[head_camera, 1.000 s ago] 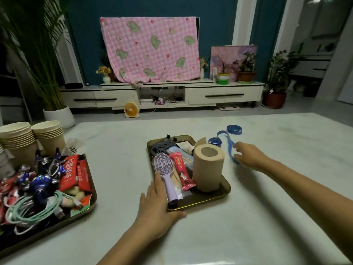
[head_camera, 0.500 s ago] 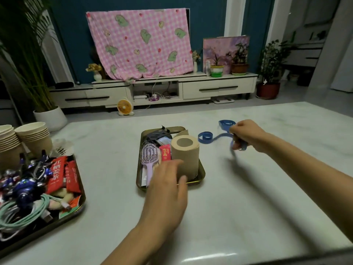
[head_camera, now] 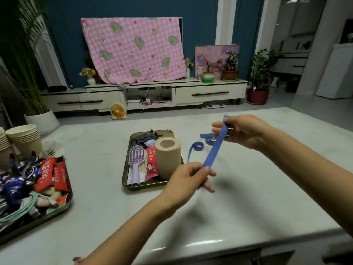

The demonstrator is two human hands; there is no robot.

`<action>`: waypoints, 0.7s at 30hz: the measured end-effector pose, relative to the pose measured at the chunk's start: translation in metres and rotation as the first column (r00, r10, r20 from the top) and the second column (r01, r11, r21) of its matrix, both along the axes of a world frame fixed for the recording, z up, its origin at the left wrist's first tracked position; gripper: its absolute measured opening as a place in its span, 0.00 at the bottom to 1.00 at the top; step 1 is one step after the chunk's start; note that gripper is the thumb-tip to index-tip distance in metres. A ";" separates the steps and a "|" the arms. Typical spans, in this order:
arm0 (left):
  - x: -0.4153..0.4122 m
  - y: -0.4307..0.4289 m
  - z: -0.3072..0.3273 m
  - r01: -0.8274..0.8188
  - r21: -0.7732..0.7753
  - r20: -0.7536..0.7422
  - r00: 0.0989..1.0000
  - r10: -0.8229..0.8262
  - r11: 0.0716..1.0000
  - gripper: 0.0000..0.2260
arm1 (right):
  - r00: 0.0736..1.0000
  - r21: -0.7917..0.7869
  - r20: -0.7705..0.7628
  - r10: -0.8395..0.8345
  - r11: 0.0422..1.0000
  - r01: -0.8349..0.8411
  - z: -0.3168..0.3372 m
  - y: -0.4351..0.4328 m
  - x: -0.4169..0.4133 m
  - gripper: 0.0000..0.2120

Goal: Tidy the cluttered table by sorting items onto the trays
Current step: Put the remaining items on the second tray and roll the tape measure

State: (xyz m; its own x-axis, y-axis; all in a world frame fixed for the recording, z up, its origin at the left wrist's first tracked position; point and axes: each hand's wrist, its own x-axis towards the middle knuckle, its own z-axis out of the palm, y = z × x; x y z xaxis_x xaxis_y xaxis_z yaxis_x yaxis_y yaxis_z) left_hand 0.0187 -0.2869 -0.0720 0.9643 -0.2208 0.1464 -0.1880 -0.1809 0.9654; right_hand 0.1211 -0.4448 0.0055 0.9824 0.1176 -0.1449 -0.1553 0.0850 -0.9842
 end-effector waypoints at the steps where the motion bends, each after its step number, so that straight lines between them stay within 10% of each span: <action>1: -0.005 0.008 -0.001 0.022 -0.003 -0.027 0.999 -0.022 1.000 0.09 | 0.997 -0.060 0.052 -0.054 0.997 0.057 -0.004 -0.006 0.006 0.13; 11: -0.031 0.098 0.024 -0.095 -0.152 -0.231 0.971 0.058 0.984 0.12 | 0.933 -0.580 0.126 -0.336 0.738 0.344 -0.067 -0.071 0.055 0.03; 15: -0.035 0.107 0.029 -0.079 -0.123 -0.225 0.973 0.050 0.989 0.10 | 0.983 -0.983 0.181 -0.039 -0.046 0.179 -0.049 -0.047 0.043 0.15; 16: -0.036 0.102 0.030 -0.060 -0.106 -0.218 0.975 0.036 0.993 0.10 | 0.942 -0.942 0.327 0.075 -0.054 0.331 -0.037 -0.028 0.034 0.17; 18: -0.035 0.094 0.030 -0.023 -0.069 -0.210 0.978 0.008 0.997 0.10 | 0.779 -0.819 0.548 0.304 0.386 0.426 -0.013 0.021 0.005 0.16; 19: -0.034 0.090 0.029 -0.006 -0.065 -0.202 0.979 -0.007 0.998 0.11 | 0.710 -0.767 0.561 0.425 0.589 0.254 -0.003 0.047 -0.015 0.16; 21: -0.031 0.088 0.027 0.002 -0.069 -0.188 0.982 -0.015 0.998 0.14 | 0.575 -0.755 0.422 0.701 0.623 -0.207 -0.001 0.088 -0.055 0.19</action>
State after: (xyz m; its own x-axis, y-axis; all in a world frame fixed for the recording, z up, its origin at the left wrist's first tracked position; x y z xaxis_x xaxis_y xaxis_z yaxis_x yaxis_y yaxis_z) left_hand -0.0123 -0.1994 -0.0448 0.9742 -0.2246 -0.0223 -0.0032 -0.1129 0.9936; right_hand 0.0661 -0.3566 0.0050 0.6550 0.7122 0.2525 0.6725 -0.3971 -0.6245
